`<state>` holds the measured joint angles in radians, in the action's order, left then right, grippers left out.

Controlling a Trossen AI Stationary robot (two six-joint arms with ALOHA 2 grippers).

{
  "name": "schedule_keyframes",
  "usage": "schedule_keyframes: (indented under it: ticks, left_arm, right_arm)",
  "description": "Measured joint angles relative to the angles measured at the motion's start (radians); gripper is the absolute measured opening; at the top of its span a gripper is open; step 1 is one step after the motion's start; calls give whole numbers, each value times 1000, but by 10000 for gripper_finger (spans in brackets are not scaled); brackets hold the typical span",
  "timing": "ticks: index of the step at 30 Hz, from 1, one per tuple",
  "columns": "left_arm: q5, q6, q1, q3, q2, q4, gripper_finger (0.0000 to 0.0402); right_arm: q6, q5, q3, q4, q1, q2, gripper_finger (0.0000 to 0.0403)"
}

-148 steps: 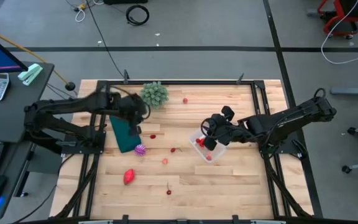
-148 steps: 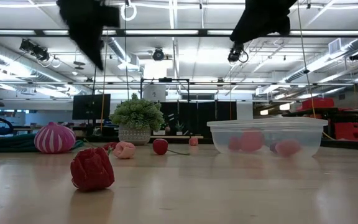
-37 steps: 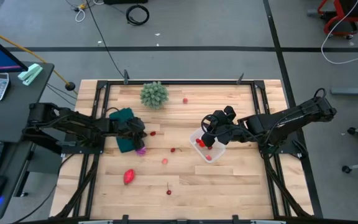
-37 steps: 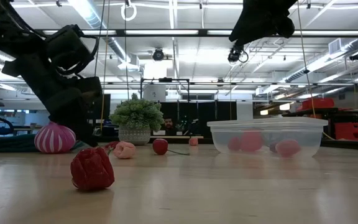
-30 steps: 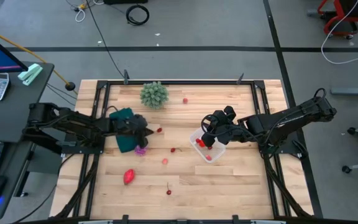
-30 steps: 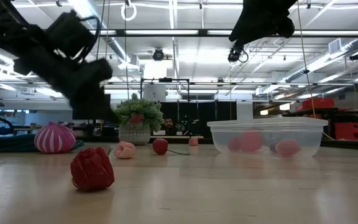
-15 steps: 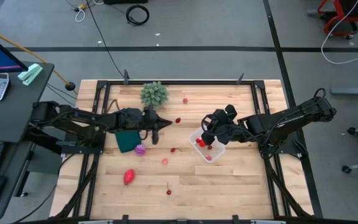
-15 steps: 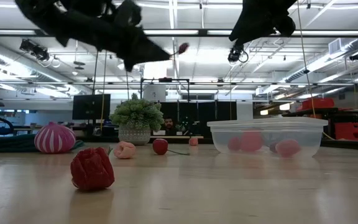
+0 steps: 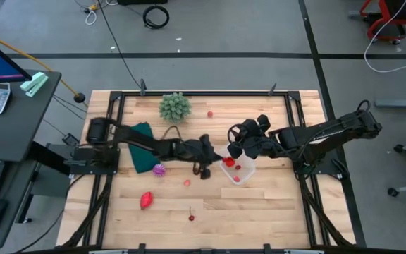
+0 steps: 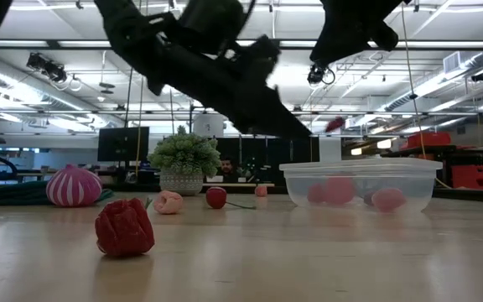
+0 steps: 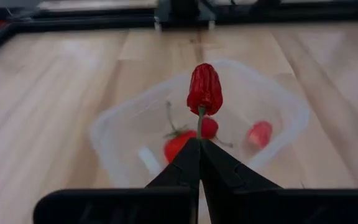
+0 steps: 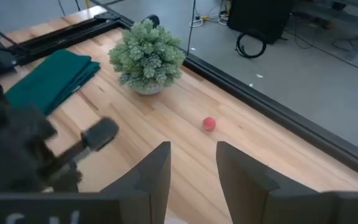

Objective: Pick and placing Produce into tupperware
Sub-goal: Put the cherry into the transparent bin, then put the top peach into the container

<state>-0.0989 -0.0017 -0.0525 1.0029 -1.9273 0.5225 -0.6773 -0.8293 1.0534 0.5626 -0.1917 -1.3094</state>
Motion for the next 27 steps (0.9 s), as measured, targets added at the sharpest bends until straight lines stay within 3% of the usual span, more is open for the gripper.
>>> schedule_keyframes:
  ticks: [5, 10, 21, 27]
  left_arm:
    - [1, 46, -13, 127, -92, -51, 5]
    - [0, 51, -12, 219, -122, -188, 29]
    - [-2, 128, -9, 235, -117, -321, 45]
    - [-17, 145, 14, 236, -32, -365, 56]
  right_arm:
    - [0, 7, 0, 31, -1, 0, 137]
    - [-1, 21, 0, 35, -1, 0, 137]
    - [-30, 24, 0, 43, -1, 0, 137]
    - [-30, 54, 0, 49, -1, 0, 137]
